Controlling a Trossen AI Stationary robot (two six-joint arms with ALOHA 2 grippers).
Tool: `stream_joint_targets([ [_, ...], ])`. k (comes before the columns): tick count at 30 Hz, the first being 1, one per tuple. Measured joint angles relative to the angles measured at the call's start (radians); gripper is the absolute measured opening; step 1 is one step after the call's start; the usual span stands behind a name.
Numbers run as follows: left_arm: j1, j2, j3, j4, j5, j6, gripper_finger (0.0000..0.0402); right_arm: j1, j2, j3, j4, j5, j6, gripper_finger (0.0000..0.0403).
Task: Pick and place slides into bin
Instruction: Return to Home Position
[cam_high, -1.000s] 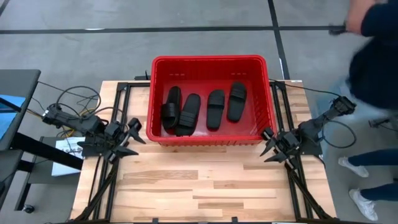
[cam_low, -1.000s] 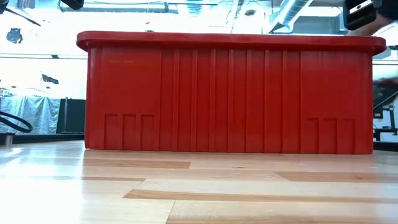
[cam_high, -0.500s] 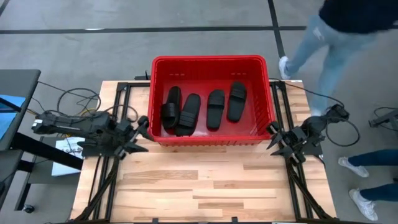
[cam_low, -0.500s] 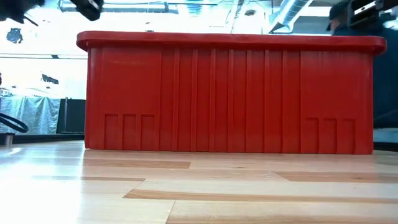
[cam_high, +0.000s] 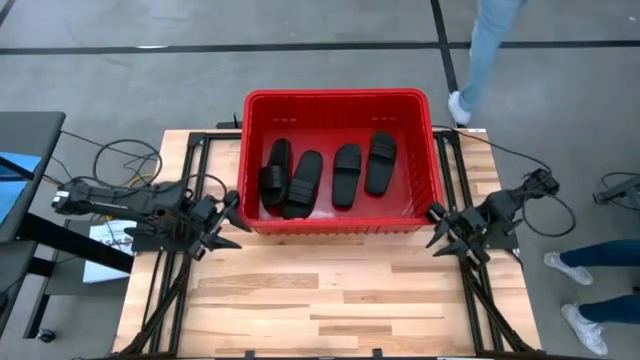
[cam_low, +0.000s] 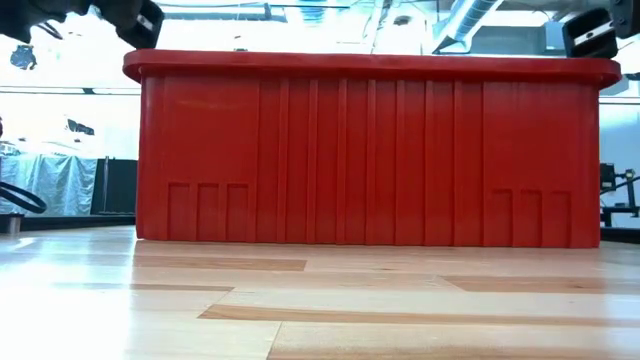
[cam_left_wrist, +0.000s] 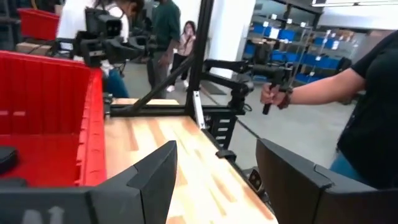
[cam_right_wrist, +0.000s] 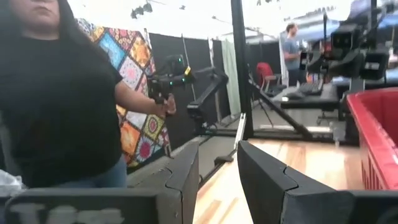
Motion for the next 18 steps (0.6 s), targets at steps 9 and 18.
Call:
stream_joint_targets([
  [9,-0.121,-0.158,-0.105,0.017,-0.107,-0.018,0.0210,0.011,0.000,-0.126,0.223,-0.007,-0.049,0.0102],
  [18,-0.212,-0.338,-0.342,0.233,-0.232,-0.043,0.0210,0.010,-0.001,-0.129,0.232,-0.015,-0.051,0.0102],
])
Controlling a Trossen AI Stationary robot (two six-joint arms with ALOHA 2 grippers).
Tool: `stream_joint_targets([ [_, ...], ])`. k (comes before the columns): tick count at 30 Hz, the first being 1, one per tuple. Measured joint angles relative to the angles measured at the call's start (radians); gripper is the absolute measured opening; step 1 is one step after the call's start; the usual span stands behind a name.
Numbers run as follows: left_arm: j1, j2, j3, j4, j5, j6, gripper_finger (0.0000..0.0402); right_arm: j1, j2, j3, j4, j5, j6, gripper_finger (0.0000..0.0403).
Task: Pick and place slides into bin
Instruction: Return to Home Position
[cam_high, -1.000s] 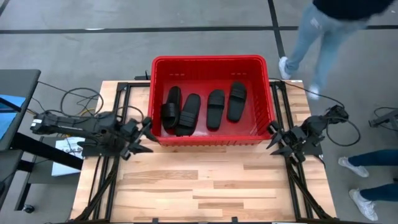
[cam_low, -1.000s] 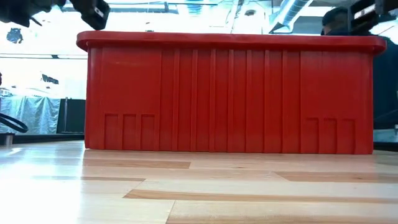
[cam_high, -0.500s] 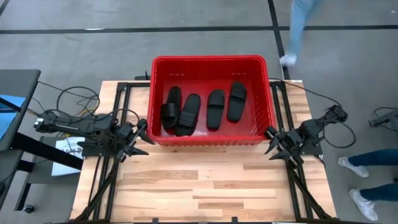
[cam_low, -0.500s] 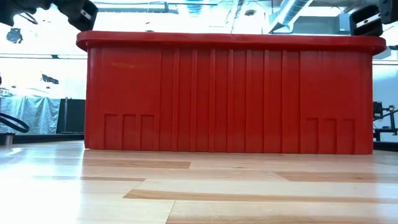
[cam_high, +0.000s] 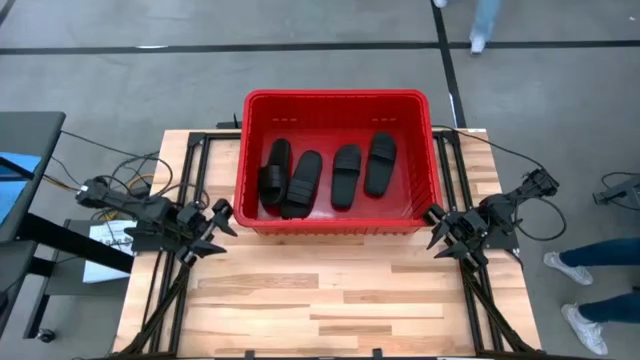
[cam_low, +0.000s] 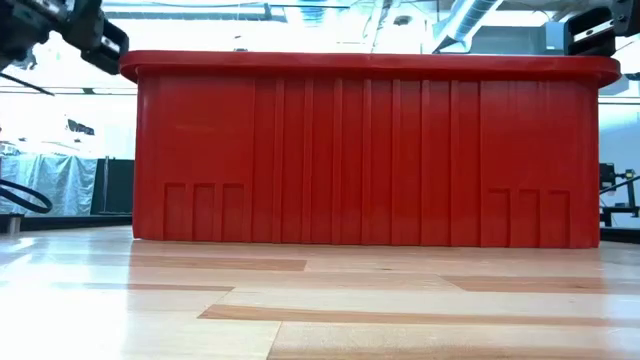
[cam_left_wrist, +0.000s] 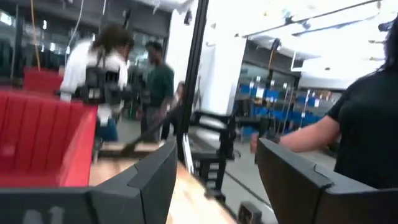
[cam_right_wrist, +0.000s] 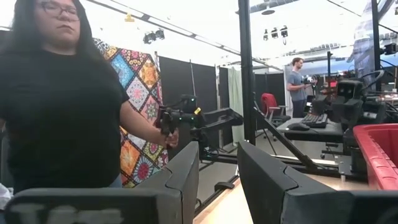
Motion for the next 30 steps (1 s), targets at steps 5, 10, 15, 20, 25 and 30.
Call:
stream_joint_targets([
  [5,-0.013,-0.059,-0.004,-0.101,-0.035,0.017,0.0210,0.000,0.001,-0.001,0.002,-0.001,-0.001,0.0102],
  [10,-0.013,-0.062,-0.004,-0.219,-0.176,-0.027,0.0210,0.000,0.001,-0.005,-0.005,-0.008,-0.071,0.0102],
  [15,-0.014,-0.063,-0.004,-0.238,-0.220,-0.009,0.0210,0.001,0.002,-0.007,-0.020,-0.013,-0.189,0.0102],
  [20,-0.014,-0.062,-0.004,-0.245,-0.220,0.074,0.0210,0.000,0.002,-0.005,-0.019,-0.006,-0.120,0.0102],
  [25,-0.014,-0.062,-0.004,-0.244,-0.222,0.058,0.0210,0.001,0.002,0.000,-0.012,-0.066,-0.030,0.0102],
  [30,-0.014,-0.063,-0.004,-0.245,-0.208,0.028,0.0210,0.024,0.006,0.050,-0.051,-0.453,-0.018,0.0102],
])
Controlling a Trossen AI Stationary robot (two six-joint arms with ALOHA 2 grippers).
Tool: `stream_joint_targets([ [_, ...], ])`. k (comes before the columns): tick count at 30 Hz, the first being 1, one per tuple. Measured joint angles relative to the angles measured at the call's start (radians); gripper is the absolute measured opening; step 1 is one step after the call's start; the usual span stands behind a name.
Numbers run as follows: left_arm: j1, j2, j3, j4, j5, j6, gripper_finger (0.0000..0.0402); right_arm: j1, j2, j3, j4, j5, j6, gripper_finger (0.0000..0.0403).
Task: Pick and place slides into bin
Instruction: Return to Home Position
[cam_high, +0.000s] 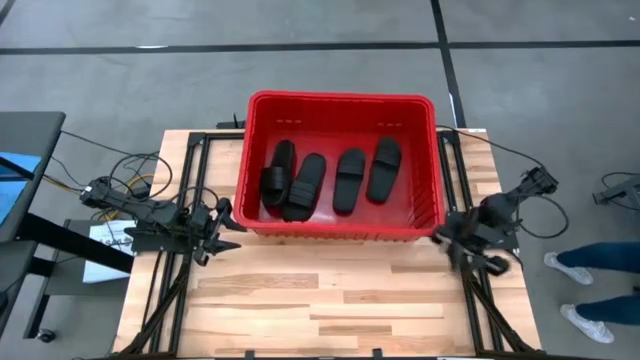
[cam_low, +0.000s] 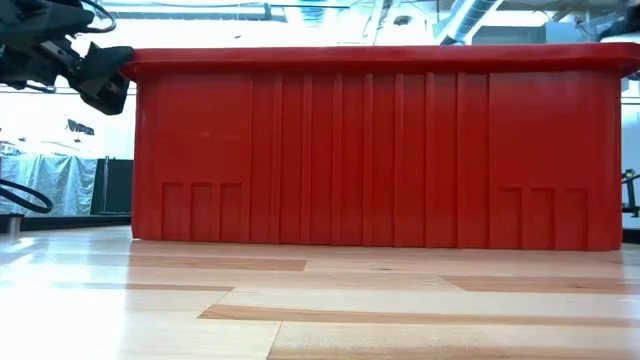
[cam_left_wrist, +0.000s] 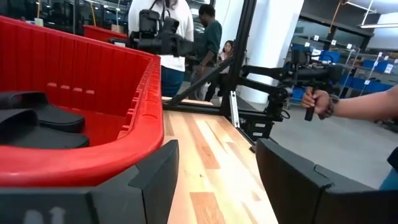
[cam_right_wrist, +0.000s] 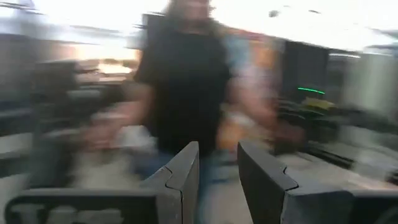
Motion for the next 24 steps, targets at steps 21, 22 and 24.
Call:
stream_joint_targets([
  [21,0.002,0.000,0.000,0.016,-0.005,-0.019,0.0210,-0.091,-0.003,0.055,-0.401,0.287,0.162,0.0102],
  [22,0.002,0.000,0.000,0.015,-0.004,-0.019,0.0210,-0.100,-0.001,0.055,-0.406,0.320,0.137,0.0102],
  [24,0.002,0.000,0.000,0.014,-0.004,-0.019,0.0210,-0.121,0.000,0.054,-0.443,0.375,0.123,0.0102],
])
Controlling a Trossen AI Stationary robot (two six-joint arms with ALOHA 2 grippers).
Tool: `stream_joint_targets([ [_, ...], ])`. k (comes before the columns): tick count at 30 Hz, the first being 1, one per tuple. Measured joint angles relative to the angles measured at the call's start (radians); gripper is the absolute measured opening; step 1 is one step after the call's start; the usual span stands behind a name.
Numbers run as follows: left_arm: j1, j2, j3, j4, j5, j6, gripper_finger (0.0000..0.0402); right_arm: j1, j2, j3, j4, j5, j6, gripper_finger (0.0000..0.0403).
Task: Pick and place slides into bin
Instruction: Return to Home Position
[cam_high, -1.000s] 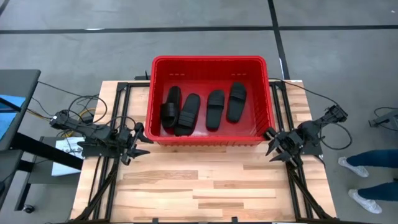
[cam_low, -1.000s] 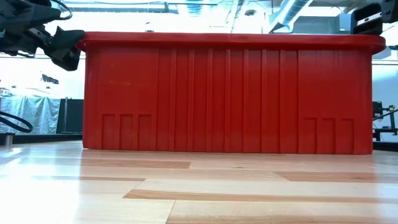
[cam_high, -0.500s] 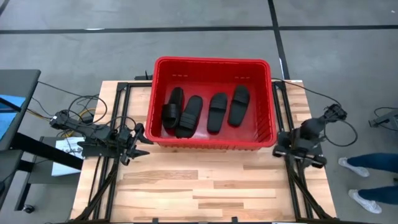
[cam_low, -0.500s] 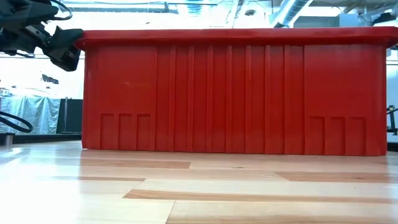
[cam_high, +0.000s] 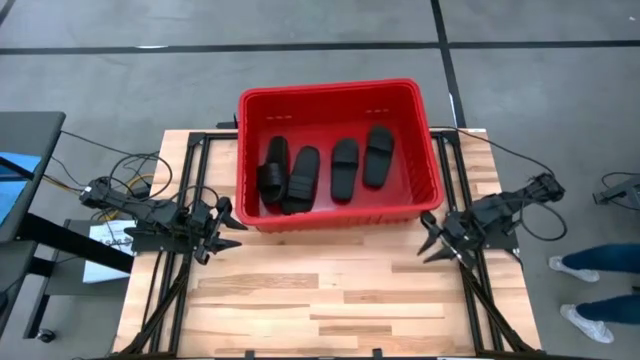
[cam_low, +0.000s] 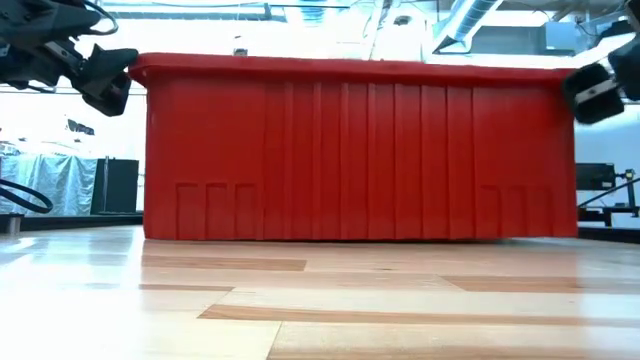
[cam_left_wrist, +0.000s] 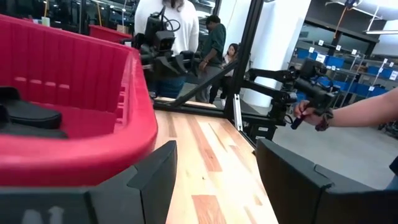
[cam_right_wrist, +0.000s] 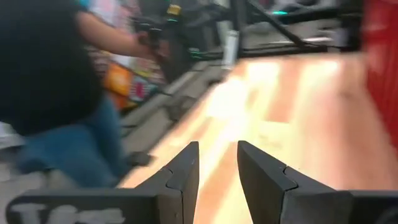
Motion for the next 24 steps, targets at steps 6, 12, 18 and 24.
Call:
stream_joint_targets([
  [6,0.000,0.000,0.000,-0.032,0.005,-0.002,0.0210,-0.049,0.023,-0.015,-0.033,0.071,0.005,0.0102],
  [12,0.000,0.002,0.000,-0.079,0.014,-0.032,0.0210,-0.061,0.031,-0.015,-0.033,0.069,0.033,0.0102],
  [18,0.000,0.002,0.000,-0.080,0.013,-0.056,0.0210,-0.061,0.031,-0.015,-0.032,0.068,0.043,0.0102],
  [24,0.000,0.002,0.000,-0.081,0.013,-0.016,0.0210,-0.061,0.031,-0.015,-0.032,0.066,0.043,0.0102],
])
